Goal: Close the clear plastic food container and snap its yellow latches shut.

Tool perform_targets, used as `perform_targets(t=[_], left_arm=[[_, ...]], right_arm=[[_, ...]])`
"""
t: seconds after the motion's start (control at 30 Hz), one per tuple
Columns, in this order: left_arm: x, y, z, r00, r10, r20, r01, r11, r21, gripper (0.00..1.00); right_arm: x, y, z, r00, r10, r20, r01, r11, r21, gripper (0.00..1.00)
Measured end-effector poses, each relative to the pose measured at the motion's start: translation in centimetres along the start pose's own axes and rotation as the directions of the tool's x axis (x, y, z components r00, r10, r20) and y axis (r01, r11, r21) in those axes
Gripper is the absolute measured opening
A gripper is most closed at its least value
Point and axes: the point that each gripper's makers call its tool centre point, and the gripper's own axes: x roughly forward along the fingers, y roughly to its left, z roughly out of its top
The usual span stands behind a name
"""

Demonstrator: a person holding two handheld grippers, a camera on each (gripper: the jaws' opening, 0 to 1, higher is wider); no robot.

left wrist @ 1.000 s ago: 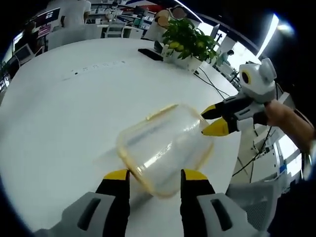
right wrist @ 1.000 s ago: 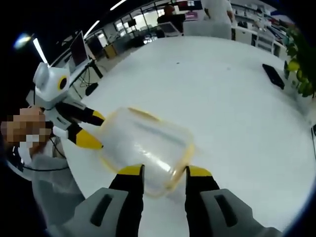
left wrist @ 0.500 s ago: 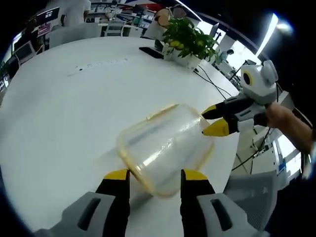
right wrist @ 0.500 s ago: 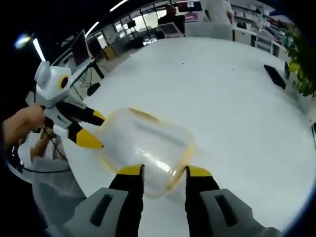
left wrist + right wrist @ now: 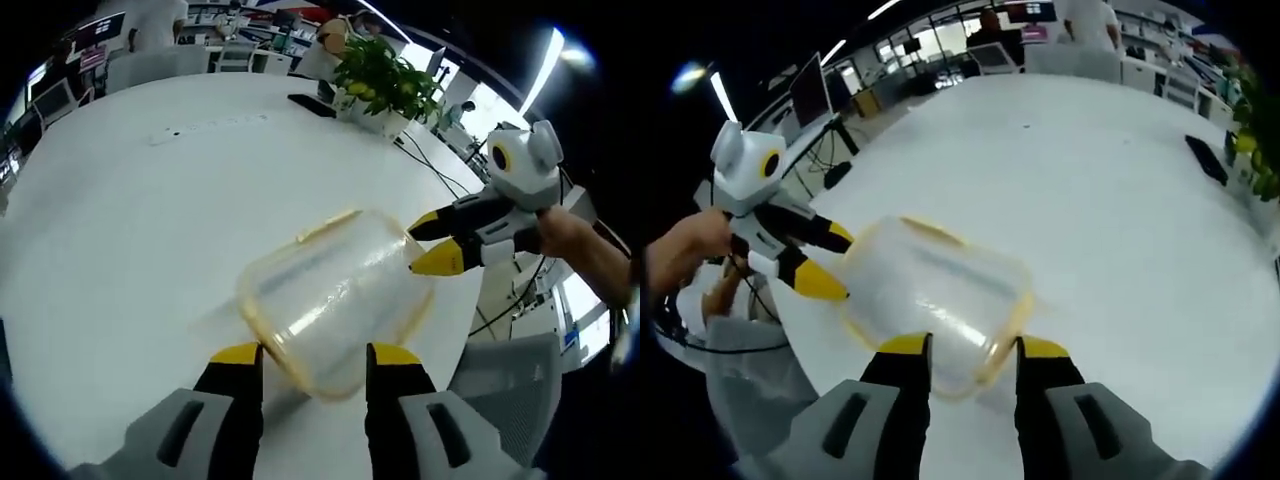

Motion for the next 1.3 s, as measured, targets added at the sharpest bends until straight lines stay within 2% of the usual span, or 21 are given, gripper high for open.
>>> perform_targets(t=[0.67, 1.3], left_arm=[[-2.6, 1.3, -2.7, 1.0, 0.008, -0.004, -0.008, 1.0, -0.014, 0.34], [-4.2, 0.9, -5.4, 1.0, 0.017, -0.004, -0.017, 0.999, -0.027, 0.34]], right_arm=[[0.9, 3.7, -0.4, 1.0, 0.005, 0.007, -0.005, 1.0, -0.006, 0.29], [0.9, 6.3, -1.7, 1.0, 0.014, 0.007, -0.014, 1.0, -0.024, 0.29]])
